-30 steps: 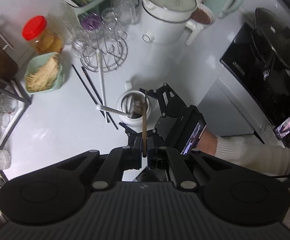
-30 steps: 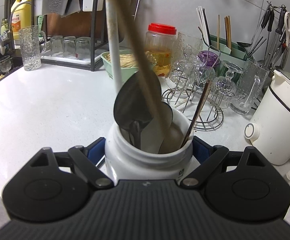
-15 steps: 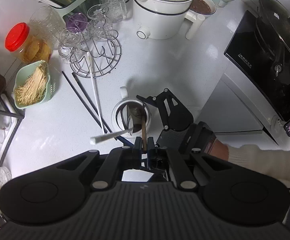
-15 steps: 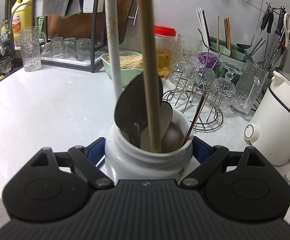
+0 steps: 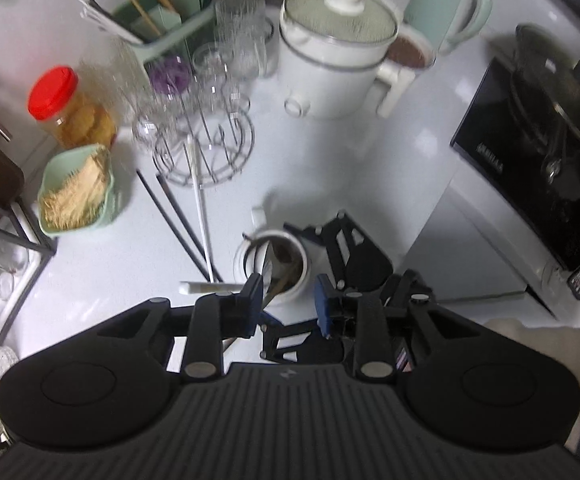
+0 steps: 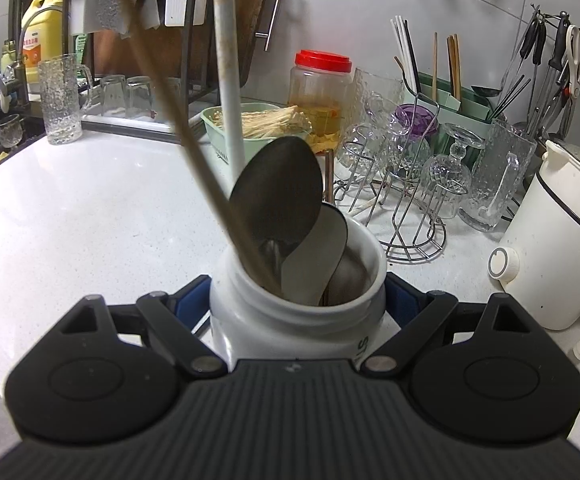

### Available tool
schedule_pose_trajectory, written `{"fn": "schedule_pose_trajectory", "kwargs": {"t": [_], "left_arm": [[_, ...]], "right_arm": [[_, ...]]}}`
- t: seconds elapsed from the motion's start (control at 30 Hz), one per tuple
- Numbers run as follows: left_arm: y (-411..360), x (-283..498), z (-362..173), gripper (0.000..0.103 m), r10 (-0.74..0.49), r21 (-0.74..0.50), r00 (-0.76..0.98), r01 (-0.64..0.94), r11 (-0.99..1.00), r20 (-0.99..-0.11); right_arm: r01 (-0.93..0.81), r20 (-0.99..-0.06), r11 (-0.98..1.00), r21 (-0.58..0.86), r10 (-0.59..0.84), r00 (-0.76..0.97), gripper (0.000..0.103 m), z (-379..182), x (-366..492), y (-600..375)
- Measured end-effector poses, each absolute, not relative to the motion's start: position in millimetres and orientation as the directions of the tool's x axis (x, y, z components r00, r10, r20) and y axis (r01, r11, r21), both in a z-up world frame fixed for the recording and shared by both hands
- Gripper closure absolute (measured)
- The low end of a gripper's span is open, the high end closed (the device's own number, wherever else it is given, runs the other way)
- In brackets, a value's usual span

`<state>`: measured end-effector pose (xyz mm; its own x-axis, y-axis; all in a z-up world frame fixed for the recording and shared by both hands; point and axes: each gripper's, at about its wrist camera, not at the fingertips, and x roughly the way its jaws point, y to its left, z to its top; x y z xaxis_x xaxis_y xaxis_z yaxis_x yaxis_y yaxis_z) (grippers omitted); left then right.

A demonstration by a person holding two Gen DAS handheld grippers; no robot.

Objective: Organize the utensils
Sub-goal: 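Lower the wooden chopstick into the jar and open the left gripper, then move the open left gripper over the thin white stick on the counter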

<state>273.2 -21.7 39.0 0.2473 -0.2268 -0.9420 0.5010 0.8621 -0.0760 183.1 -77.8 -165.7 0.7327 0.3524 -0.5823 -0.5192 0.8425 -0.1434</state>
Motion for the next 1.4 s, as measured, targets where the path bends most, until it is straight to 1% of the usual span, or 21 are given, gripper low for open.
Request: {"fn": "schedule_pose_trajectory", "kwargs": {"t": [0.23, 0.37, 0.5, 0.63, 0.73, 0.87, 1.1, 1.4], "left_arm": [[2, 246, 66, 0.071, -0.280, -0.061, 0.410, 0.472, 0.879, -0.868], [25, 232, 74, 0.071, -0.300, -0.062, 0.526, 0.421, 0.905, -0.796], [51, 211, 72, 0.071, -0.276, -0.052, 0.635, 0.349, 0.936, -0.721], [83, 192, 61, 0.071, -0.245, -0.098, 0.712, 0.243, 0.965, -0.658], [110, 182, 47, 0.071, -0.228, -0.178, 0.724, 0.146, 0.973, -0.651], [131, 170, 24, 0.071, -0.198, -0.212, 0.741, 0.077, 0.974, -0.642], [162, 143, -8, 0.071, -0.217, -0.288, 0.766, 0.044, 0.957, -0.604], [200, 119, -46, 0.071, -0.237, -0.354, 0.767, 0.014, 0.935, -0.596]], "right_arm": [[-0.507, -0.580, 0.850, -0.140, 0.345, 0.738, 0.011, -166, 183, -77], [-0.496, -0.581, 0.856, -0.145, 0.332, 0.743, 0.011, -166, 182, -75], [-0.478, -0.582, 0.866, -0.147, 0.315, 0.750, 0.011, -165, 182, -73], [-0.461, -0.576, 0.875, -0.148, 0.302, 0.759, 0.011, -166, 181, -71], [-0.453, -0.572, 0.880, -0.143, 0.300, 0.763, 0.011, -166, 185, -72], [-0.426, -0.577, 0.894, -0.138, 0.277, 0.768, 0.011, -166, 190, -72], [-0.423, -0.607, 0.896, -0.138, 0.261, 0.751, 0.011, -163, 195, -71], [-0.325, -0.615, 0.936, -0.133, 0.180, 0.768, 0.011, -162, 198, -70]]}}
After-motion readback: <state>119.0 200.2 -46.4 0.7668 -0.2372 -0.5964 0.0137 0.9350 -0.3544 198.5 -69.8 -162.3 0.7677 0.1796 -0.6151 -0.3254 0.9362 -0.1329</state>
